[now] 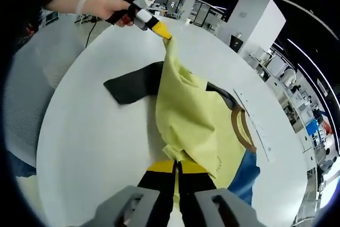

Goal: Fold the garment on the visible template until the final outline fits inside the template.

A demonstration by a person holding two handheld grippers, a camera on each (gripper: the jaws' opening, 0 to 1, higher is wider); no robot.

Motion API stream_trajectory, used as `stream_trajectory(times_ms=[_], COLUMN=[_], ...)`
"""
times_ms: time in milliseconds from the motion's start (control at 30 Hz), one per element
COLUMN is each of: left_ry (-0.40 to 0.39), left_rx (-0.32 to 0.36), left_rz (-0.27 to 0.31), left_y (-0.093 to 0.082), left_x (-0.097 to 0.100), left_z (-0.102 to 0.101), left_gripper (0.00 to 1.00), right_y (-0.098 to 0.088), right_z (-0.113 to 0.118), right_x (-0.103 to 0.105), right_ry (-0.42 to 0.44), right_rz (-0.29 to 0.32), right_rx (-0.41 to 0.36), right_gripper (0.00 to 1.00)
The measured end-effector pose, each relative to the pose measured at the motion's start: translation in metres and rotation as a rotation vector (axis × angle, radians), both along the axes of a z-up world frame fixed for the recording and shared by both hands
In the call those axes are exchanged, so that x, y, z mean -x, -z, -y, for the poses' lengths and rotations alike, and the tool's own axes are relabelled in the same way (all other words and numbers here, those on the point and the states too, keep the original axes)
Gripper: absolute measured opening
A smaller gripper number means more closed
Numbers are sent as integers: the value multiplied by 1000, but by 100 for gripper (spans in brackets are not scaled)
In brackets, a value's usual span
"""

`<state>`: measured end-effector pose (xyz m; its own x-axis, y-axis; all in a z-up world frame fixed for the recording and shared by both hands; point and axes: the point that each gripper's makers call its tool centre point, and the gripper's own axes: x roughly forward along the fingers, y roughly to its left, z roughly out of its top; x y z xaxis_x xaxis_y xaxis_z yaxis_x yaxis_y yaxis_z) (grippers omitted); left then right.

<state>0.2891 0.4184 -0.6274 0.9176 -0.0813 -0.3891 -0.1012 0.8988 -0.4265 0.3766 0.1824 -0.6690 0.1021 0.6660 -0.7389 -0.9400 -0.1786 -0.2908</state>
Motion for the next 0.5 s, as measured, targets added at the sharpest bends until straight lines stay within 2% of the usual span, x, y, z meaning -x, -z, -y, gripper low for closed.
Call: stream_trajectory(times_ms=[267, 500], left_ry=[32, 46], left_rx=[-9, -12], left_rz=[-39, -62], left_y=[12, 19], left_x=[20, 34], left_z=[6, 10], left_gripper=[0, 0], right_y=[-16, -25], right_z=[16, 27], right_x=[1, 13], right_ry=[59, 82], right_rz=[-29, -50], right_rx=[-52, -81], right_gripper=[0, 0])
